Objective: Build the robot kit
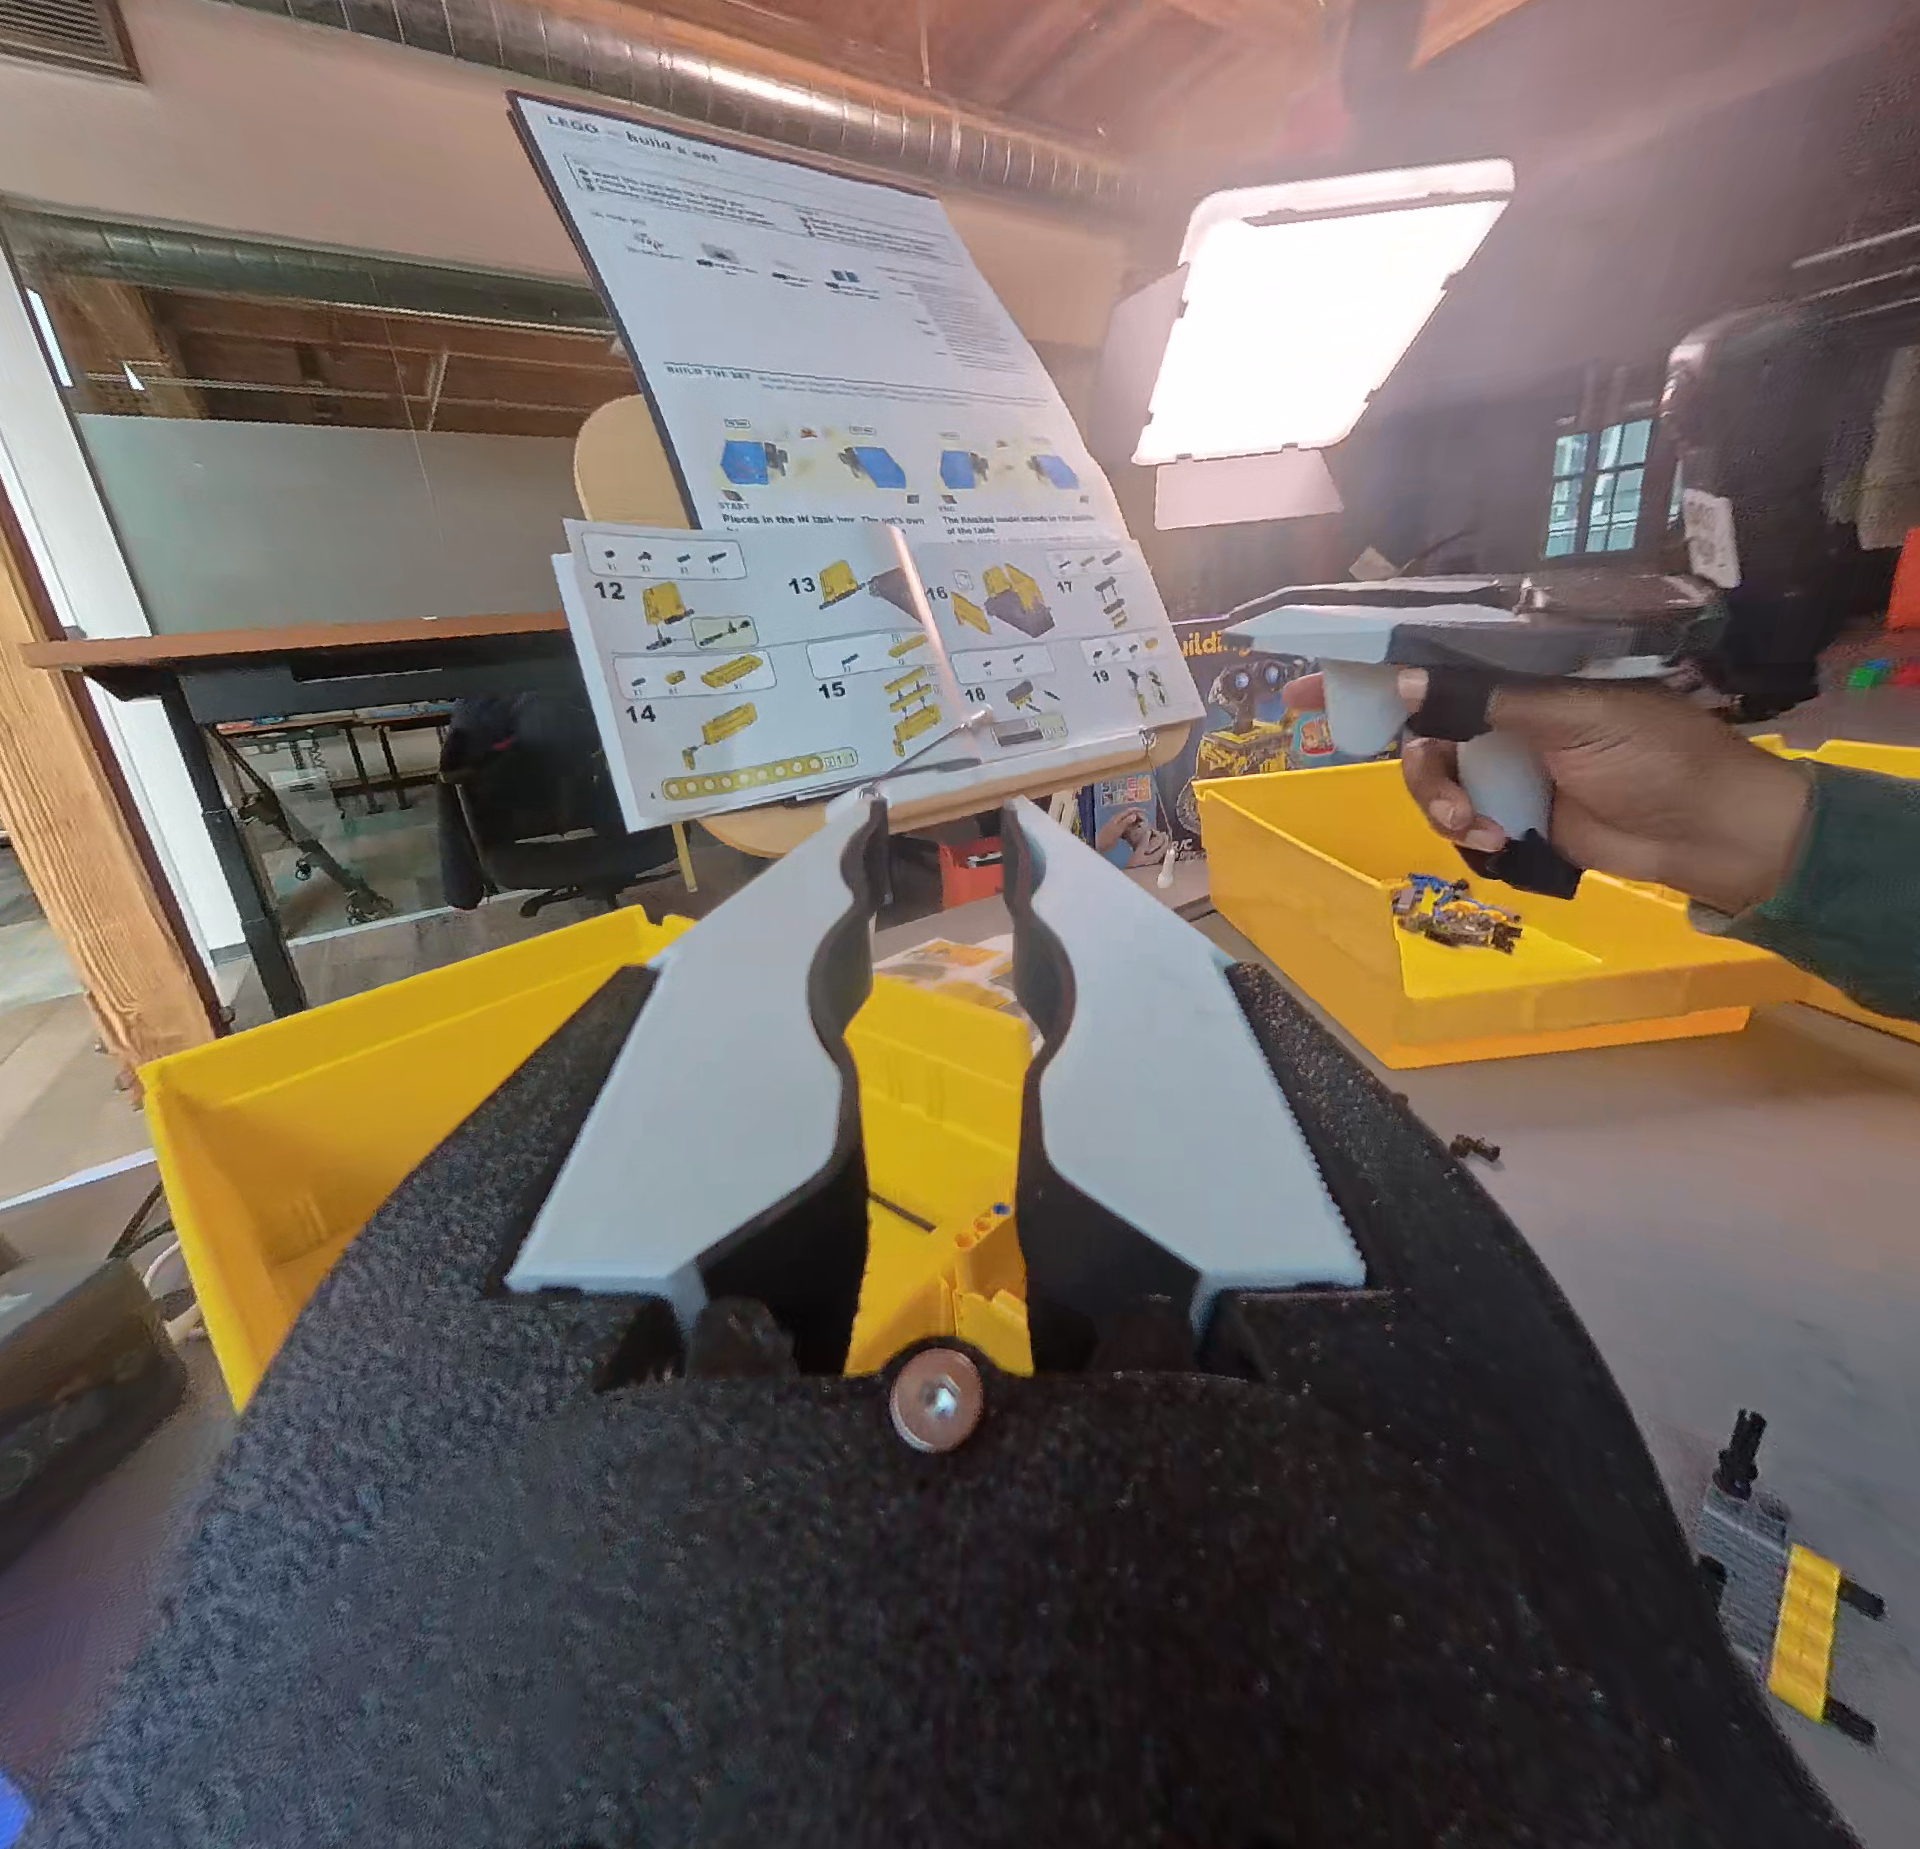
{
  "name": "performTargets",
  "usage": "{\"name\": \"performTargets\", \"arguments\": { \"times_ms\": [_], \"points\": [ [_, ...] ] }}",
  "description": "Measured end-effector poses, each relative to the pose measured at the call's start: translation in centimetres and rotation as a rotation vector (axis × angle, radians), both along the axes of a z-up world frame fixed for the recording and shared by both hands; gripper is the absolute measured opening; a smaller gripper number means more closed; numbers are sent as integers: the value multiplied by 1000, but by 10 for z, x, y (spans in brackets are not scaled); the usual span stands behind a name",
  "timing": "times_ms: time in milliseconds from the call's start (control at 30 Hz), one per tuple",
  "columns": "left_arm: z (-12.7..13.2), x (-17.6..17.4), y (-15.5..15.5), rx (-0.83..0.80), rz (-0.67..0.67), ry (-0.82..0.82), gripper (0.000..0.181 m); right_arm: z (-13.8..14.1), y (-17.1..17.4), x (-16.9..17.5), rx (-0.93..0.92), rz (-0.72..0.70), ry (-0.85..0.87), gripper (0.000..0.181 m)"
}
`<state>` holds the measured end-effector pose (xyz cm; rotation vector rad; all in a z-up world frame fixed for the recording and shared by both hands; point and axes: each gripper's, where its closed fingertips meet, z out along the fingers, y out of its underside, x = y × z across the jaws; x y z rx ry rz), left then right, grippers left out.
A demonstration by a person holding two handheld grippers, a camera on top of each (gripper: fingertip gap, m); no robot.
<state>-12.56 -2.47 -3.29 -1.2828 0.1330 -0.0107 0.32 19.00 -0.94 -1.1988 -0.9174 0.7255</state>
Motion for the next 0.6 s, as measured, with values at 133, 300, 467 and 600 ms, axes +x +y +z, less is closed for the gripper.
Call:
{"name": "performTargets", "arguments": {
  "times_ms": [133, 300, 467, 600],
  "points": [
    [18, -6, 11, 44, 11, 11, 0, 5, 36, -28, -80, -26, -14, 28],
    [10, 1, 22, 19, -51, 39, 0, 0, 67, -47, -126, -50, -20, 26],
    [-21, 7, 22, -63, -85, 41, 0, -15, 81, -33, -107, -72, -89, 24],
    [-44, 8, 22, -137, -116, -48, 0, -19, 84, -29, -105, -68, -117, 24]
  ]
}}
